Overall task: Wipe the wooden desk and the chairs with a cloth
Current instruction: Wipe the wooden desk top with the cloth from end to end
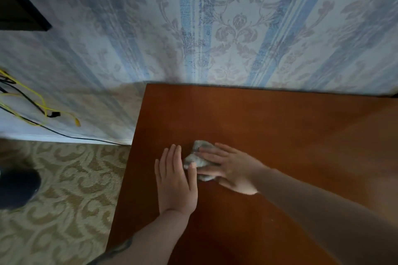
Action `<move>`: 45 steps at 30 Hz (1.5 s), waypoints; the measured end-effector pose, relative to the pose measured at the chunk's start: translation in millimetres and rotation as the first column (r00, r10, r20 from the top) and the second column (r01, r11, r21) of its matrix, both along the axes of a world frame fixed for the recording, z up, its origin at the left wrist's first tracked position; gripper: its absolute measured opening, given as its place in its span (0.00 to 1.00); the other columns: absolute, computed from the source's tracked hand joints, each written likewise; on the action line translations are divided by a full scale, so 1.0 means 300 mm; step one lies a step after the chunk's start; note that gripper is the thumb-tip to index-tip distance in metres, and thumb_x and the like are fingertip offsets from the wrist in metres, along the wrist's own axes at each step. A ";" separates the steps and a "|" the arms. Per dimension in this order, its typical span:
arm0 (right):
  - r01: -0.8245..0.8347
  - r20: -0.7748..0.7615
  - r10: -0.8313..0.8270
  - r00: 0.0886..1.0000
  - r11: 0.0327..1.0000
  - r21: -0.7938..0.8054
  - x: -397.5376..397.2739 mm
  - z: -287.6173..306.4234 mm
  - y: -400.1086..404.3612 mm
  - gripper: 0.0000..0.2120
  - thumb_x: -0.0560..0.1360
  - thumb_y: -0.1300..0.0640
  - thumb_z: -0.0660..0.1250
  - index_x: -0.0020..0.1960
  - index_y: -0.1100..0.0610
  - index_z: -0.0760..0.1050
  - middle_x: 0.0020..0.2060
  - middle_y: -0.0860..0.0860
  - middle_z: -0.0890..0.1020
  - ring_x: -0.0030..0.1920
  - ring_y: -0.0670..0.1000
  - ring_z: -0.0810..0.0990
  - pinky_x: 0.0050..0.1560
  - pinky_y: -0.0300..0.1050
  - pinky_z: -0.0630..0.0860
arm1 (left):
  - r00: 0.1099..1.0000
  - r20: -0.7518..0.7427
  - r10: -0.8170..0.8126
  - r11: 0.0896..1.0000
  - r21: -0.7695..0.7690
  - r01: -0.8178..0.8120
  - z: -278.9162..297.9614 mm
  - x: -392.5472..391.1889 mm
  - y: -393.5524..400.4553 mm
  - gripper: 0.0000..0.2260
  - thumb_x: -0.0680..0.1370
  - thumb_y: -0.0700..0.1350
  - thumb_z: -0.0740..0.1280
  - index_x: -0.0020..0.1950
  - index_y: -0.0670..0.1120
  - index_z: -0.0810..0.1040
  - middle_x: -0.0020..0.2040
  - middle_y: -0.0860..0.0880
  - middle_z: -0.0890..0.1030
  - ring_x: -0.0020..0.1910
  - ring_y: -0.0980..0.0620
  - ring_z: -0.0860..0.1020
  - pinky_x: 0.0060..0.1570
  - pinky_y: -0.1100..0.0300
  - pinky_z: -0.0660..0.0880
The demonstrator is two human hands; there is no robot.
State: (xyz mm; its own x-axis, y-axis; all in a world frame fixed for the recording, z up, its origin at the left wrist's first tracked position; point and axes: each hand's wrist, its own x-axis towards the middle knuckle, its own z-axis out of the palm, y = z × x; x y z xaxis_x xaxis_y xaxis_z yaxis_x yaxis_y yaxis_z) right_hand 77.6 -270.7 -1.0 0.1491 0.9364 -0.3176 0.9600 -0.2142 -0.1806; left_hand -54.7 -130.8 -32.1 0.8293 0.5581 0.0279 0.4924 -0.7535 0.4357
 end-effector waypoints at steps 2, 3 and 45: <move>0.186 0.047 -0.187 0.981 0.982 0.019 0.039 0.001 0.036 0.30 0.82 0.50 0.55 0.78 0.38 0.44 0.79 0.47 0.44 0.77 0.47 0.38 0.77 0.53 0.38 | 1.000 -0.023 0.001 1.000 0.027 0.000 -0.006 0.004 0.002 0.27 0.82 0.57 0.44 0.75 0.45 0.63 0.75 0.47 0.66 0.76 0.49 0.58 0.75 0.49 0.51; 0.350 0.031 -0.353 0.935 0.934 0.071 0.023 0.001 0.082 0.29 0.82 0.50 0.54 0.78 0.39 0.44 0.79 0.47 0.44 0.78 0.47 0.38 0.77 0.53 0.39 | 0.999 -0.032 0.004 0.999 0.037 -0.003 -0.008 0.005 0.002 0.27 0.82 0.56 0.43 0.75 0.45 0.63 0.75 0.47 0.66 0.76 0.49 0.58 0.75 0.49 0.51; 0.638 0.135 -0.654 0.744 0.756 0.147 -0.196 -0.043 -0.651 0.27 0.80 0.45 0.53 0.78 0.42 0.54 0.78 0.50 0.56 0.78 0.50 0.46 0.75 0.52 0.49 | 0.897 -0.215 -0.387 0.884 0.189 0.427 -0.019 0.112 -0.247 0.26 0.81 0.52 0.44 0.78 0.48 0.59 0.78 0.48 0.59 0.77 0.49 0.54 0.74 0.47 0.54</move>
